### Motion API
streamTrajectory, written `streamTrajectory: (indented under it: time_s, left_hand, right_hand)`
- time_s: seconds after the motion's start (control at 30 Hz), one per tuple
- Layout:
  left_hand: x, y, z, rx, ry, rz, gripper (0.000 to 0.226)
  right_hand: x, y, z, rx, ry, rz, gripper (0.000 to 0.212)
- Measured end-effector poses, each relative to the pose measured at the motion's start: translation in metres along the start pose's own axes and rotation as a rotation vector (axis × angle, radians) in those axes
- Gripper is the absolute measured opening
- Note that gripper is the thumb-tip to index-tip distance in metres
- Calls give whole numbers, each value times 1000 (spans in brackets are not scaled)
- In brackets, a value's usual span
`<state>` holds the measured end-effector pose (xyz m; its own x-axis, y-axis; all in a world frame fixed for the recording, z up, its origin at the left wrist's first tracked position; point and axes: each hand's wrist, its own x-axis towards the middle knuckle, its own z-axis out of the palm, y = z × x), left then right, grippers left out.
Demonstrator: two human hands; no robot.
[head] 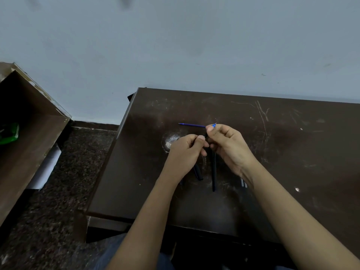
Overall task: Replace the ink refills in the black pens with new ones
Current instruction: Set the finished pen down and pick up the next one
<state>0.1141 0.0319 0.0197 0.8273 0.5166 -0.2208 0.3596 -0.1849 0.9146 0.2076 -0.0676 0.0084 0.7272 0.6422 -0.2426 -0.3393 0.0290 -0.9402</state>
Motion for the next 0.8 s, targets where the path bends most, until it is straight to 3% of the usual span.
streamTrajectory:
  time_s: [0.07, 0.2, 0.37, 0.5, 0.67, 0.8]
  left_hand:
    - [0, -1, -1, 5, -6, -5, 30]
    - [1, -3, 1, 28, -9, -8, 29]
    - [1, -2, 3, -5, -36, -8, 28]
    - [3, -4, 3, 1, -17, -12, 30]
    - [3, -6, 3, -25, -25, -18, 24]
    - [3, -7, 2, -8, -35, -5, 21]
  right_hand:
    - [1, 1, -1, 17, 28, -10, 6]
    - [3, -1, -4, 123, -14, 39, 23]
    - [2, 1, -1, 86, 38, 33, 4]
    - [3, -2, -4, 231, -6, 66, 24]
    - [1, 1, -2, 92, 24, 68, 6]
    - [2, -1, -4, 163, 7, 93, 19]
